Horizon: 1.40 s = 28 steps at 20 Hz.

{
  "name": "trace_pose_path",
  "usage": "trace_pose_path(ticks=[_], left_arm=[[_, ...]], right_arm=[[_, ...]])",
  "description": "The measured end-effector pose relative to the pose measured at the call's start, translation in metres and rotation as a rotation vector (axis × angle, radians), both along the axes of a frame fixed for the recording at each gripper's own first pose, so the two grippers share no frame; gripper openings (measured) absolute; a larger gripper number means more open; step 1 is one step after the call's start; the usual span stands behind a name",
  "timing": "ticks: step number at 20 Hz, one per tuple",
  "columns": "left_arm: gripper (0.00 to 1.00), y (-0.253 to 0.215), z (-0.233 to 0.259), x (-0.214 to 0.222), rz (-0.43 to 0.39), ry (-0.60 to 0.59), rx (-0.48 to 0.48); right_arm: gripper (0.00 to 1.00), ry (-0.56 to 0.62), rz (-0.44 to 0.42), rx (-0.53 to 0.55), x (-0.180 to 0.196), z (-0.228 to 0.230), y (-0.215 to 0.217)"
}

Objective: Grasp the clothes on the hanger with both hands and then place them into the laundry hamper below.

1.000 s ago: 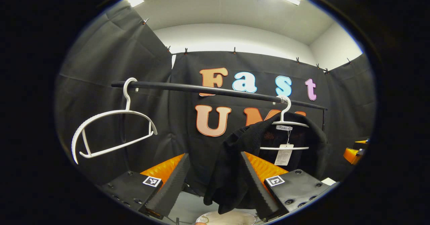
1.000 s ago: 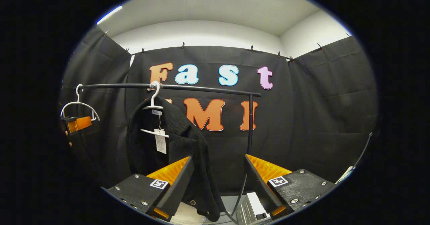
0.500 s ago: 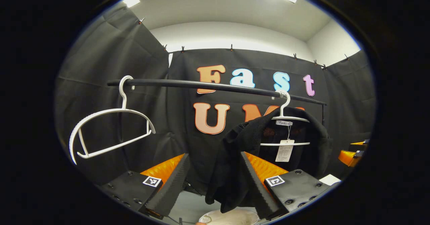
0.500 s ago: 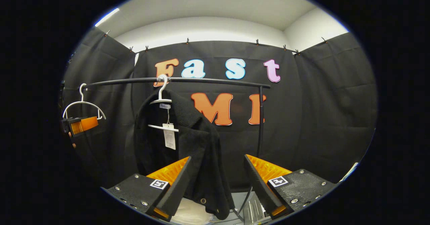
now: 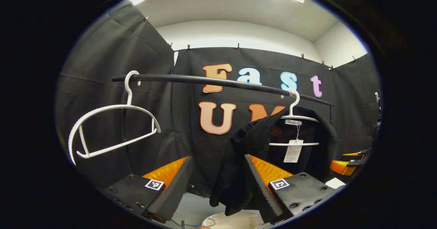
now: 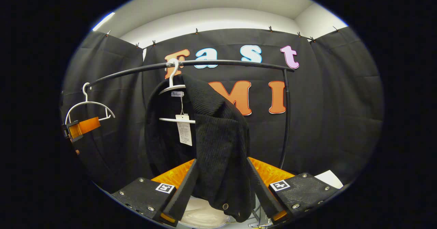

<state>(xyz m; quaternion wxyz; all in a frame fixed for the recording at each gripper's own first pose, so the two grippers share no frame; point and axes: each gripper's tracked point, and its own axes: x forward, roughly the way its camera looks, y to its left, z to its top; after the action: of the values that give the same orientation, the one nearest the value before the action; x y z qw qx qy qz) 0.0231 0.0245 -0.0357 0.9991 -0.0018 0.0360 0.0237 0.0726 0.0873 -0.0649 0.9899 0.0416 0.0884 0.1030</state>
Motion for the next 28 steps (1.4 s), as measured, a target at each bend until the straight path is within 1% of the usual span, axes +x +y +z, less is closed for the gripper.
trace_pose_path(ticks=[2, 3, 4, 5, 7, 8, 9, 12, 14, 16, 17, 19, 20, 21, 22, 25, 26, 27, 28], left_arm=[[0.93, 0.005, -0.005, 0.002, 0.011, 0.008, -0.006], [0.93, 0.006, -0.008, 0.003, 0.015, 0.014, -0.010], [0.93, 0.007, -0.010, 0.003, 0.016, 0.018, -0.012], [0.93, 0.008, -0.011, 0.005, 0.018, 0.021, -0.011], [0.95, 0.013, -0.015, 0.007, 0.031, 0.027, -0.006], [0.96, 0.014, -0.016, 0.008, 0.033, 0.029, -0.007], [0.93, 0.014, -0.017, 0.009, 0.034, 0.032, -0.010], [0.96, 0.015, -0.021, 0.011, 0.037, 0.039, -0.006], [0.96, 0.013, -0.023, 0.012, 0.035, 0.043, -0.006], [0.96, 0.011, -0.026, 0.016, 0.030, 0.047, -0.008], [0.96, 0.009, -0.028, 0.018, 0.026, 0.049, -0.008], [0.96, 0.005, -0.032, 0.023, 0.021, 0.056, -0.004], [0.96, 0.003, -0.034, 0.027, 0.017, 0.060, -0.004], [0.96, 0.002, -0.038, 0.031, 0.011, 0.063, -0.007], [0.96, 0.000, -0.041, 0.035, 0.004, 0.067, -0.012], [0.96, -0.013, -0.052, 0.044, -0.028, 0.082, -0.031], [0.94, -0.020, -0.056, 0.046, -0.042, 0.086, -0.037], [0.97, -0.026, -0.059, 0.050, -0.058, 0.091, -0.043], [0.94, -0.033, -0.064, 0.052, -0.073, 0.099, -0.051]], right_arm=[[0.84, 0.017, 0.007, 0.027, 0.011, -0.008, 0.008], [0.92, 0.024, 0.009, 0.039, 0.017, -0.011, 0.011], [0.83, 0.036, -0.004, 0.045, 0.026, -0.016, 0.010], [0.90, 0.040, -0.026, 0.049, 0.035, -0.019, 0.007], [0.72, 0.044, -0.041, 0.072, 0.047, -0.021, 0.008], [0.80, 0.050, -0.039, 0.084, 0.054, -0.024, 0.012], [0.77, 0.056, -0.036, 0.094, 0.059, -0.026, 0.015], [0.75, 0.082, -0.030, 0.117, 0.076, -0.031, 0.020], [0.74, 0.094, -0.026, 0.125, 0.086, -0.034, 0.022], [0.69, 0.103, -0.023, 0.129, 0.092, -0.037, 0.023], [0.63, 0.105, -0.020, 0.130, 0.096, -0.039, 0.024], [0.55, 0.115, -0.029, 0.135, 0.101, -0.042, 0.023], [0.33, 0.121, -0.032, 0.142, 0.102, -0.042, 0.022], [0.30, 0.123, -0.032, 0.150, 0.101, -0.042, 0.022], [0.17, 0.125, -0.036, 0.158, 0.101, -0.041, 0.019], [0.11, 0.135, -0.047, 0.160, 0.101, -0.041, 0.016], [0.06, 0.131, -0.047, 0.155, 0.102, -0.039, 0.016], [0.04, 0.129, -0.046, 0.146, 0.101, -0.039, 0.015], [0.03, 0.126, -0.044, 0.139, 0.100, -0.038, 0.015]])
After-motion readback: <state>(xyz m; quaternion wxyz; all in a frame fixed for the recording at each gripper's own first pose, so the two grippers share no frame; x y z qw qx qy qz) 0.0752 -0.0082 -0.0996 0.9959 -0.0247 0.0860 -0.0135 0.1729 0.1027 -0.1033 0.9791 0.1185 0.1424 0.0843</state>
